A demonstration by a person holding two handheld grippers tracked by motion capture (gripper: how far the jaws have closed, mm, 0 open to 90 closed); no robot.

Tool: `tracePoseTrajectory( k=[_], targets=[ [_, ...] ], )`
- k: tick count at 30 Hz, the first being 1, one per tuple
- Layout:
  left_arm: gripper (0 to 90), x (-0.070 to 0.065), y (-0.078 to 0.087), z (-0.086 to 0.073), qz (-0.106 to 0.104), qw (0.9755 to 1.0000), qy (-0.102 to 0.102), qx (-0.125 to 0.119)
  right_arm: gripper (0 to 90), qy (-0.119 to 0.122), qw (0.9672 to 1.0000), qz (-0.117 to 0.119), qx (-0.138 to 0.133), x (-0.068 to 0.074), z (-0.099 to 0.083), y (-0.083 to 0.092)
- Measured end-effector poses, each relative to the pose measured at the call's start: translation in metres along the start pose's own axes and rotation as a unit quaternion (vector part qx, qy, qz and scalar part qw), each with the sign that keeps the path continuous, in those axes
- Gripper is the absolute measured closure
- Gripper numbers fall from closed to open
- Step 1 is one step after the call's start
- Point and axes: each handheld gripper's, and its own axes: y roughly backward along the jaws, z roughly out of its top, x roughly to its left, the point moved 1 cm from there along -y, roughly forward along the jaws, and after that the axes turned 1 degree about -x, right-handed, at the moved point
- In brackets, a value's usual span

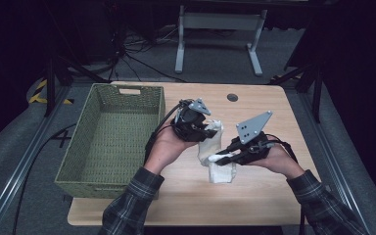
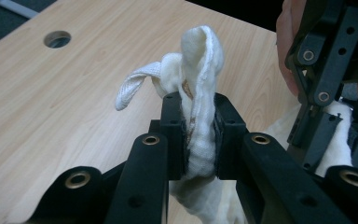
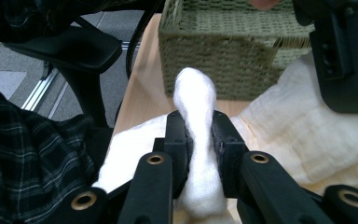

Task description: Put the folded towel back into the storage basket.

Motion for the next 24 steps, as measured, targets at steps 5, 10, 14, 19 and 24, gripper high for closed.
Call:
tracePoseTrajectory(
  k=[5,10,14,19,24],
  targets=[
    [78.1,0.012,0.024,-0.007,0.017,0.9998,0.006,-0.012,79.7,0.011,0.9999,0.001,0.002,-0.010,0.021,-0.009],
    [78.1,0.022,0.040,-0.017,0.032,0.9994,0.005,-0.014,79.7,0.018,0.9998,0.003,0.001,-0.019,0.035,-0.019],
    [78.1,0.031,0.055,-0.028,0.045,0.9984,0.020,-0.026,79.7,0.022,0.9997,0.010,-0.002,-0.027,0.048,-0.031],
    [78.1,0.042,0.075,-0.040,0.066,0.9973,0.021,-0.026,79.6,0.026,0.9995,0.018,-0.008,-0.037,0.067,-0.053],
    [78.0,0.052,0.091,-0.054,0.081,0.9958,0.028,-0.032,79.7,0.032,0.9991,0.025,-0.012,-0.042,0.082,-0.072]
  ],
)
